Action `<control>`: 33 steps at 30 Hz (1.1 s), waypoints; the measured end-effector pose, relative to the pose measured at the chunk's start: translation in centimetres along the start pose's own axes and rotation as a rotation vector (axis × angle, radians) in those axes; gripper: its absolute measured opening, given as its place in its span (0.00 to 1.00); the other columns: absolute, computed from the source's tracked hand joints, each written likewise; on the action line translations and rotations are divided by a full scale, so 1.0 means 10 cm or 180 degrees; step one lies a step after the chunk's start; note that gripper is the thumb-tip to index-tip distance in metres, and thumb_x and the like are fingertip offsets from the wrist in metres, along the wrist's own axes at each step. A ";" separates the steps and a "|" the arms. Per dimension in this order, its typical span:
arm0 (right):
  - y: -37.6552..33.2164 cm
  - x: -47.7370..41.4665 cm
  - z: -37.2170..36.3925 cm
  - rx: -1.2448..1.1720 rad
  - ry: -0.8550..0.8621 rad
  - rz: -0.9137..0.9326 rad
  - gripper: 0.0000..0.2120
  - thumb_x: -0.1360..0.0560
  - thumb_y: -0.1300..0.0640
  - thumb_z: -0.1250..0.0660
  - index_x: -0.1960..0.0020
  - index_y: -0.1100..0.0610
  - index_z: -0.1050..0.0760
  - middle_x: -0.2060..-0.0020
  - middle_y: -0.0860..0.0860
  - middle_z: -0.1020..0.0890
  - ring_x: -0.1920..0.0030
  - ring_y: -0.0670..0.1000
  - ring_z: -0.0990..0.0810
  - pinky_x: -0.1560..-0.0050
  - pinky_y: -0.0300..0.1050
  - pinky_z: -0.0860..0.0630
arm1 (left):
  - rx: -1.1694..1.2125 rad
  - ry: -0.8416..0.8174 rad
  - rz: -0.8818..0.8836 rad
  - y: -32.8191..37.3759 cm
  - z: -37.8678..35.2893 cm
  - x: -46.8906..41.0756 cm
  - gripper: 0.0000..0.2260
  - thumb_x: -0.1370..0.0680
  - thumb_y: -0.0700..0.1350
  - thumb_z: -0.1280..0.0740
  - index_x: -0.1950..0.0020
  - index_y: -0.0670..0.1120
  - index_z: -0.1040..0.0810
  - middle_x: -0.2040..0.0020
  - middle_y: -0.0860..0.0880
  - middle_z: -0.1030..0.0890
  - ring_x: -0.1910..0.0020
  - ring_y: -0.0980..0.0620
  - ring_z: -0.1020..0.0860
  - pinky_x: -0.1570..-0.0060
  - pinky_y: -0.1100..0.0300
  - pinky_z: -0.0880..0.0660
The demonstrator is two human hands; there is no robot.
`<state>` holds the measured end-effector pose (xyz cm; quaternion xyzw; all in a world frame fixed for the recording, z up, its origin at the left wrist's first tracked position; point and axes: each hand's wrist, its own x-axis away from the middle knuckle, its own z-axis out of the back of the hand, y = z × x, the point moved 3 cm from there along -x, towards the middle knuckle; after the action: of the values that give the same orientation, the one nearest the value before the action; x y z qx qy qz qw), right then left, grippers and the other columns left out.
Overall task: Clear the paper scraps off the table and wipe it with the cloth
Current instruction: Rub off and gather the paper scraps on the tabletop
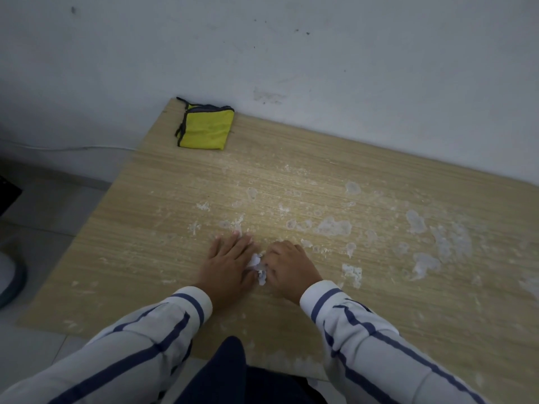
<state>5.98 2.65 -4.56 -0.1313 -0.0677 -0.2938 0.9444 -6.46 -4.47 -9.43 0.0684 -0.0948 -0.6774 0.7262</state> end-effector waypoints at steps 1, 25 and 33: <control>0.00 0.01 0.00 -0.0134 0.0108 -0.0064 0.14 0.24 0.56 0.45 0.53 0.61 0.24 0.51 0.57 0.24 0.51 0.57 0.27 0.47 0.53 0.28 | 0.0002 0.0001 0.0005 0.01 0.01 0.00 0.29 0.24 0.60 0.53 0.27 0.48 0.35 0.26 0.48 0.36 0.25 0.45 0.43 0.30 0.46 0.55; 0.04 0.10 0.00 -0.0463 0.0309 -0.0267 0.22 0.28 0.50 0.53 0.56 0.60 0.23 0.56 0.56 0.24 0.55 0.57 0.28 0.52 0.51 0.30 | -0.0003 -0.0173 -0.0260 0.12 0.01 0.00 0.23 0.23 0.55 0.46 0.31 0.49 0.30 0.32 0.47 0.26 0.32 0.43 0.31 0.36 0.42 0.42; 0.14 0.17 0.00 -0.1082 0.0437 -0.0575 0.19 0.24 0.55 0.48 0.44 0.62 0.23 0.47 0.57 0.22 0.47 0.56 0.27 0.44 0.47 0.30 | -0.0358 -0.0221 -0.0187 0.13 0.02 -0.01 0.20 0.22 0.54 0.48 0.33 0.53 0.28 0.33 0.50 0.25 0.34 0.45 0.28 0.37 0.44 0.38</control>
<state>8.14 2.84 -4.54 -0.2618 0.0359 -0.3927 0.8809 -5.23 -4.29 -8.95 0.0066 -0.0798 -0.7047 0.7050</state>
